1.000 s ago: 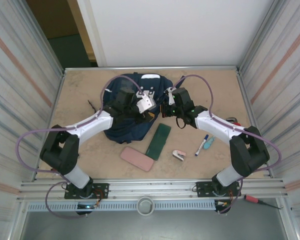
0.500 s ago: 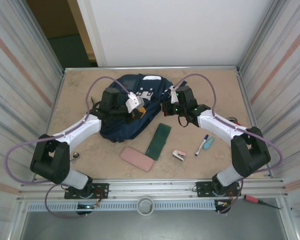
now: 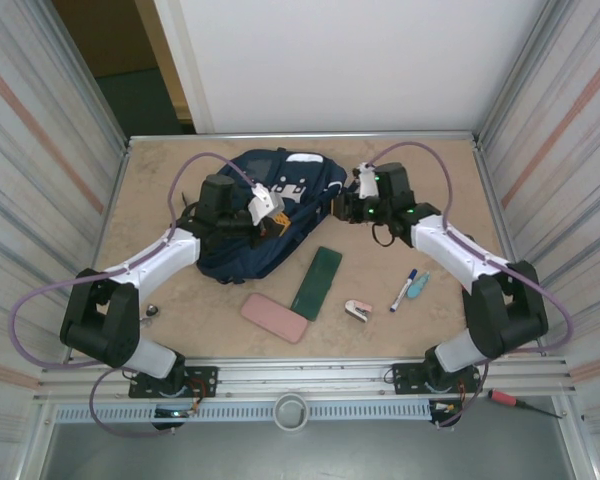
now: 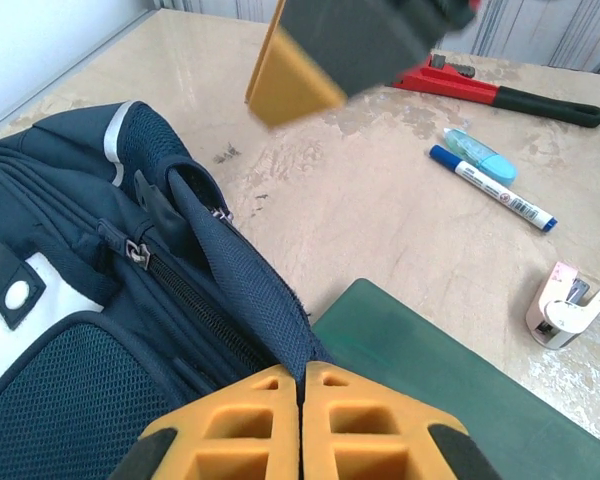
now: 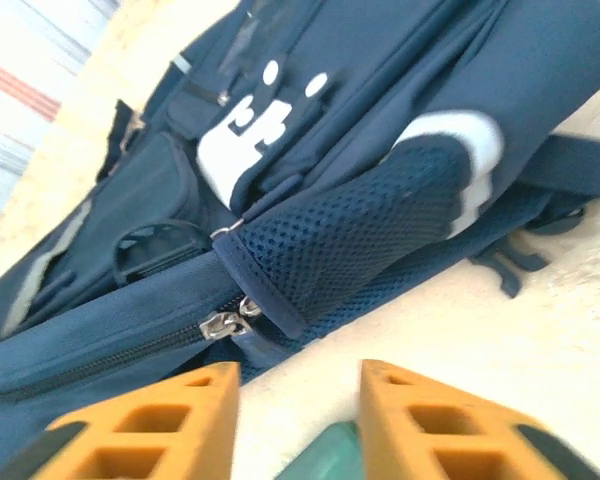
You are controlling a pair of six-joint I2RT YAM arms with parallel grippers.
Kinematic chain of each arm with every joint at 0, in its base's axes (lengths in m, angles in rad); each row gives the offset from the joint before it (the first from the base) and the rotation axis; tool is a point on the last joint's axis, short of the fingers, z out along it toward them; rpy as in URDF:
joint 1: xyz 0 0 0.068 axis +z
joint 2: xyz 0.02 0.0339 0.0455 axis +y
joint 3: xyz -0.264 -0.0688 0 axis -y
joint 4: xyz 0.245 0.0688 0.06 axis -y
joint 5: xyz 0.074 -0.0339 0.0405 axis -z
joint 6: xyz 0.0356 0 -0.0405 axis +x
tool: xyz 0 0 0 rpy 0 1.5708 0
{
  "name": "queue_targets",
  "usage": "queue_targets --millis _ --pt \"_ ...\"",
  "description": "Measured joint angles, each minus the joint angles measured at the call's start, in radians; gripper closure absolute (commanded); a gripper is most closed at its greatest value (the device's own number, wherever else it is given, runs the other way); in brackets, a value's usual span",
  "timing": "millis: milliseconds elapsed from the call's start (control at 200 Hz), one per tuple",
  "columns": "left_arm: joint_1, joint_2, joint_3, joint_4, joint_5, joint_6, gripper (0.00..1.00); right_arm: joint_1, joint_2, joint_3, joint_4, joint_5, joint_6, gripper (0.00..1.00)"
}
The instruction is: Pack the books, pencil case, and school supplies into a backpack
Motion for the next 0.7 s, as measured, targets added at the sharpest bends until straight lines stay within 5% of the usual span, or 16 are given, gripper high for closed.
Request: queue_targets --millis 170,436,521,696 --pt "0.001 0.000 -0.010 0.000 0.010 0.000 1.00 -0.117 -0.091 0.000 -0.001 -0.063 0.145 0.29" --pt "-0.013 0.000 -0.011 0.001 0.006 0.000 1.00 -0.060 0.171 0.079 0.034 -0.048 0.367 0.22" --pt "-0.034 0.000 -0.016 0.001 -0.017 0.000 1.00 -0.026 0.282 0.141 0.060 -0.060 0.412 0.32" --pt "-0.086 0.019 -0.027 0.000 -0.105 -0.008 1.00 0.006 0.433 0.255 0.099 -0.092 0.475 0.72"
